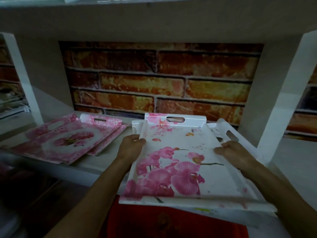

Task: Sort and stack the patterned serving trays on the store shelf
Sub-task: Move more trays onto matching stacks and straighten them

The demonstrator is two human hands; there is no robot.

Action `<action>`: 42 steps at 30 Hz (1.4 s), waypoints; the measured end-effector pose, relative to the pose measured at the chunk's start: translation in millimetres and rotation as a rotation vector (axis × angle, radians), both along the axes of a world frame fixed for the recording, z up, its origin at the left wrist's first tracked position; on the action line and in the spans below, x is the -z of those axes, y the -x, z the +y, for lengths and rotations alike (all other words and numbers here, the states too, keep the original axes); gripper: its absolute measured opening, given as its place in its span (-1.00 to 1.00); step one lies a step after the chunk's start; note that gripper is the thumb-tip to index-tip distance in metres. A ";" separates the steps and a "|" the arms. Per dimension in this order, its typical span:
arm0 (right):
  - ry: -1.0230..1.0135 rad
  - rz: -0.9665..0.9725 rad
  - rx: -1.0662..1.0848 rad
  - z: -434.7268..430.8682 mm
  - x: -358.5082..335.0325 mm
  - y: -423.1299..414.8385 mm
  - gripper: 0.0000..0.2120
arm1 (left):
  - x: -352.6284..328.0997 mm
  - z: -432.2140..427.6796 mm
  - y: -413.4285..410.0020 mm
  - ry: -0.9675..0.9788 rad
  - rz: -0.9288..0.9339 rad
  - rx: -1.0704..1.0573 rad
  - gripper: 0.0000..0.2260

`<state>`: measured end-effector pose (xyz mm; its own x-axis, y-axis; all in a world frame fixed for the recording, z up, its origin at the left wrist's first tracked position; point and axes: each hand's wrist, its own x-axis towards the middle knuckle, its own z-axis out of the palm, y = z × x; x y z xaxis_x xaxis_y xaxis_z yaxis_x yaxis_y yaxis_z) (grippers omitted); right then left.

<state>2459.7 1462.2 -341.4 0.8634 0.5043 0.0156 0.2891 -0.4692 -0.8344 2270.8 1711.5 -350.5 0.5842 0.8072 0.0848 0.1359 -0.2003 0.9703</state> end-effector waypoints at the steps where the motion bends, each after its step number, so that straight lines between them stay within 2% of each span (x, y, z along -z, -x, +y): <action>1: 0.011 0.000 0.021 0.6 -2.0 3.3 -0.81 | -0.2 -1.2 -0.3 0.002 -0.010 -0.007 -0.88; 4: 0.028 0.040 0.056 -0.5 -19.1 14.9 -0.75 | -10.3 -3.5 -0.7 0.025 0.016 -0.038 -0.86; 8: 0.068 0.059 0.044 -2.4 -50.6 24.4 -0.82 | -37.9 -8.2 7.3 0.015 0.103 -0.041 -0.81; 12: 0.105 0.065 0.062 -4.9 -77.3 35.8 -0.80 | -62.3 -12.6 22.3 -0.011 0.177 -0.056 -0.81; 15: 0.153 0.081 0.068 -9.8 -95.5 47.3 -0.77 | -79.8 -18.7 37.6 -0.024 0.236 -0.046 -0.86; 20: 0.184 0.124 0.045 -23.3 -133.0 69.2 -0.76 | -113.1 -28.9 64.5 0.048 0.295 -0.082 -0.80; 27: 0.266 0.166 0.010 -44.4 -197.5 115.7 -0.77 | -180.2 -55.8 116.6 0.028 0.381 -0.071 -0.73; 34: 0.326 0.241 0.044 -65.4 -252.9 172.4 -0.76 | -240.0 -77.6 172.2 0.125 0.410 -0.017 -0.77; 37: 0.315 0.270 0.041 -71.6 -274.0 192.9 -0.74 | -260.5 -82.1 192.4 0.181 0.441 -0.033 -0.71; 42: 0.328 0.259 -0.002 -77.8 -304.2 211.1 -0.78 | -287.4 -93.2 218.4 0.225 0.392 -0.043 -0.74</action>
